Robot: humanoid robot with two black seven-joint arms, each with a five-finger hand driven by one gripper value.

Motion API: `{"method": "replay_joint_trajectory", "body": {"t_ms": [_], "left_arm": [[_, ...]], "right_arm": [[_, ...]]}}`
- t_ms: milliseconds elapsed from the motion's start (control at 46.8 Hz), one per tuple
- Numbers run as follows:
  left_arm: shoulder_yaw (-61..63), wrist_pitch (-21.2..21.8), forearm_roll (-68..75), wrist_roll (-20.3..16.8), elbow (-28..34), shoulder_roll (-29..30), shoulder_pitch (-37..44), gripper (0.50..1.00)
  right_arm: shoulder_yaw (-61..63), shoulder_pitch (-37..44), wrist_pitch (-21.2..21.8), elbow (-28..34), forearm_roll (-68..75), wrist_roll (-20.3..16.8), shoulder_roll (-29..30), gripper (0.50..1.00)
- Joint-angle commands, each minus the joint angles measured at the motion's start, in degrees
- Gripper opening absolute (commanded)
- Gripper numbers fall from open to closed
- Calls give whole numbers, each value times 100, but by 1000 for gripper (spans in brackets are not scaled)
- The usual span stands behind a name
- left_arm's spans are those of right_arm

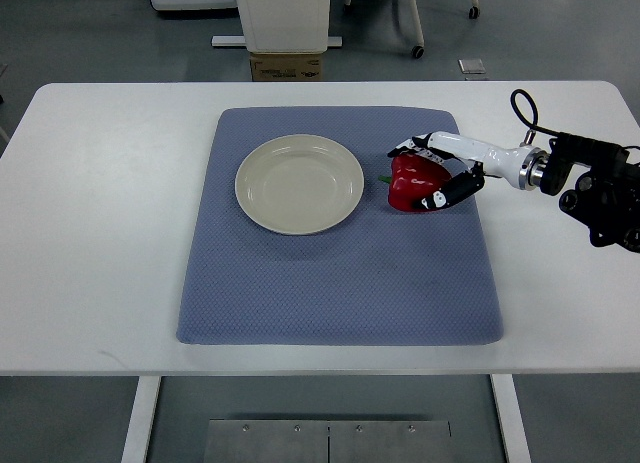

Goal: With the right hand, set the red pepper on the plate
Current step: 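Lift the pepper with the right hand and carry it over the plate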

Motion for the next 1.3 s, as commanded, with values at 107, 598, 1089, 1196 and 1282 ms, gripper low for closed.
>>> {"method": "replay_joint_trajectory", "body": {"t_ms": [107, 598, 1089, 1196, 1282], "left_arm": [[0, 1, 0, 0, 1, 0, 0, 1000], [0, 1, 0, 0, 1, 0, 0, 1000], [0, 1, 0, 0, 1, 0, 0, 1000], [0, 1, 0, 0, 1, 0, 0, 1000], [0, 1, 0, 0, 1, 0, 0, 1000]], "right_arm": [[7, 235, 8, 2, 55, -73, 35, 500], [-1, 630, -36, -42, 231, -644, 940, 500], [-19, 674, -194, -112, 486, -1242, 1810, 500], [-19, 666, -282, -121, 530, -1321, 2003, 500], [-19, 631, -326, -121, 626, -1400, 2048, 500]]}}
